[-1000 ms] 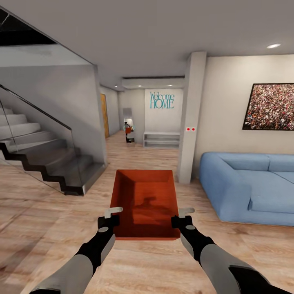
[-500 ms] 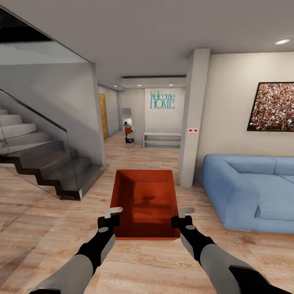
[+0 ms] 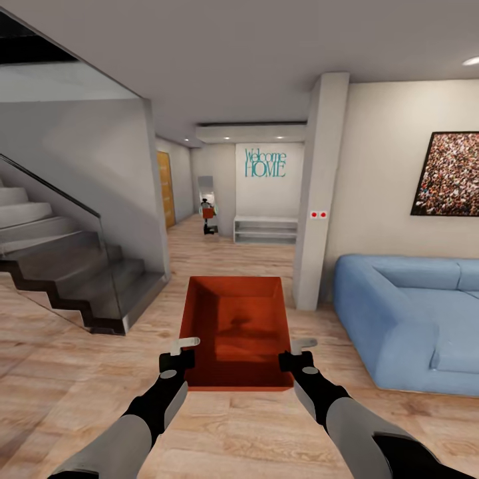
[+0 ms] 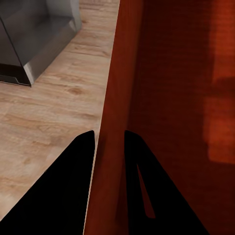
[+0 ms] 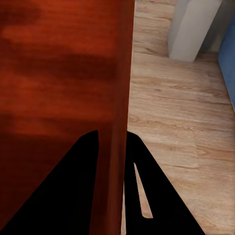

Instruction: Move the two storage containers from the living room to the garage. In the garage, place one container on the floor and stack the other container on top of it (either order is fine).

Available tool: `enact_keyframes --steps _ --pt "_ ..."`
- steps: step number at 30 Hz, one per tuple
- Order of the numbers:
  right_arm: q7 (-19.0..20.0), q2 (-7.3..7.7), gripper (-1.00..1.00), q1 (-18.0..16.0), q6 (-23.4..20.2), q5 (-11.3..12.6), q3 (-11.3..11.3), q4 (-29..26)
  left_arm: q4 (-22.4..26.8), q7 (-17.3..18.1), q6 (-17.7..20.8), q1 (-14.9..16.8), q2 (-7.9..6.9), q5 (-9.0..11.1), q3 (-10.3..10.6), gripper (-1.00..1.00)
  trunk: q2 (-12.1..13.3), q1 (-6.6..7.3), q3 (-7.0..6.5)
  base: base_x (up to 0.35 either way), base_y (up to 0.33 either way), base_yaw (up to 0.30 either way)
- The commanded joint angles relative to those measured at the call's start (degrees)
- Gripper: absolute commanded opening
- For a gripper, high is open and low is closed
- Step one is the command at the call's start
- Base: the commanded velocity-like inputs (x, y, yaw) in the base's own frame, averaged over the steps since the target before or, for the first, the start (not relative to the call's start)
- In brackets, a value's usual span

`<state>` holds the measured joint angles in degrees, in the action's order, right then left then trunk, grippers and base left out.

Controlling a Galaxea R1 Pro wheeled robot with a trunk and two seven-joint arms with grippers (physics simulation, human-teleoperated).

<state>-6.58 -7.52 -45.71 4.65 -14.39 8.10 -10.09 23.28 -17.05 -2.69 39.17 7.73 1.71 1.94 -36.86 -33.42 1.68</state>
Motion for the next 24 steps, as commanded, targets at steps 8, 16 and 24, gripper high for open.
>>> enact_keyframes --steps 8,16,24 --pt "0.25 -0.04 -1.00 -0.08 0.18 -0.11 2.53 0.24 0.13 -1.20 -3.11 0.05 -1.40 -0.83 0.03 -1.00 -0.09 -0.05 0.11 0.322 0.000 0.000" --pt "0.25 -0.06 -1.00 -0.08 0.23 -0.11 2.53 0.24 0.16 -1.05 -3.11 0.05 -1.42 -0.83 0.01 -1.00 -0.09 -0.05 0.11 0.322 0.000 0.000" --pt "0.25 -0.05 -1.00 -0.08 0.27 -0.18 2.53 0.24 0.11 -1.05 -3.11 0.03 -1.48 -0.76 -0.01 -1.00 -0.09 -0.05 0.11 0.322 0.000 0.000"
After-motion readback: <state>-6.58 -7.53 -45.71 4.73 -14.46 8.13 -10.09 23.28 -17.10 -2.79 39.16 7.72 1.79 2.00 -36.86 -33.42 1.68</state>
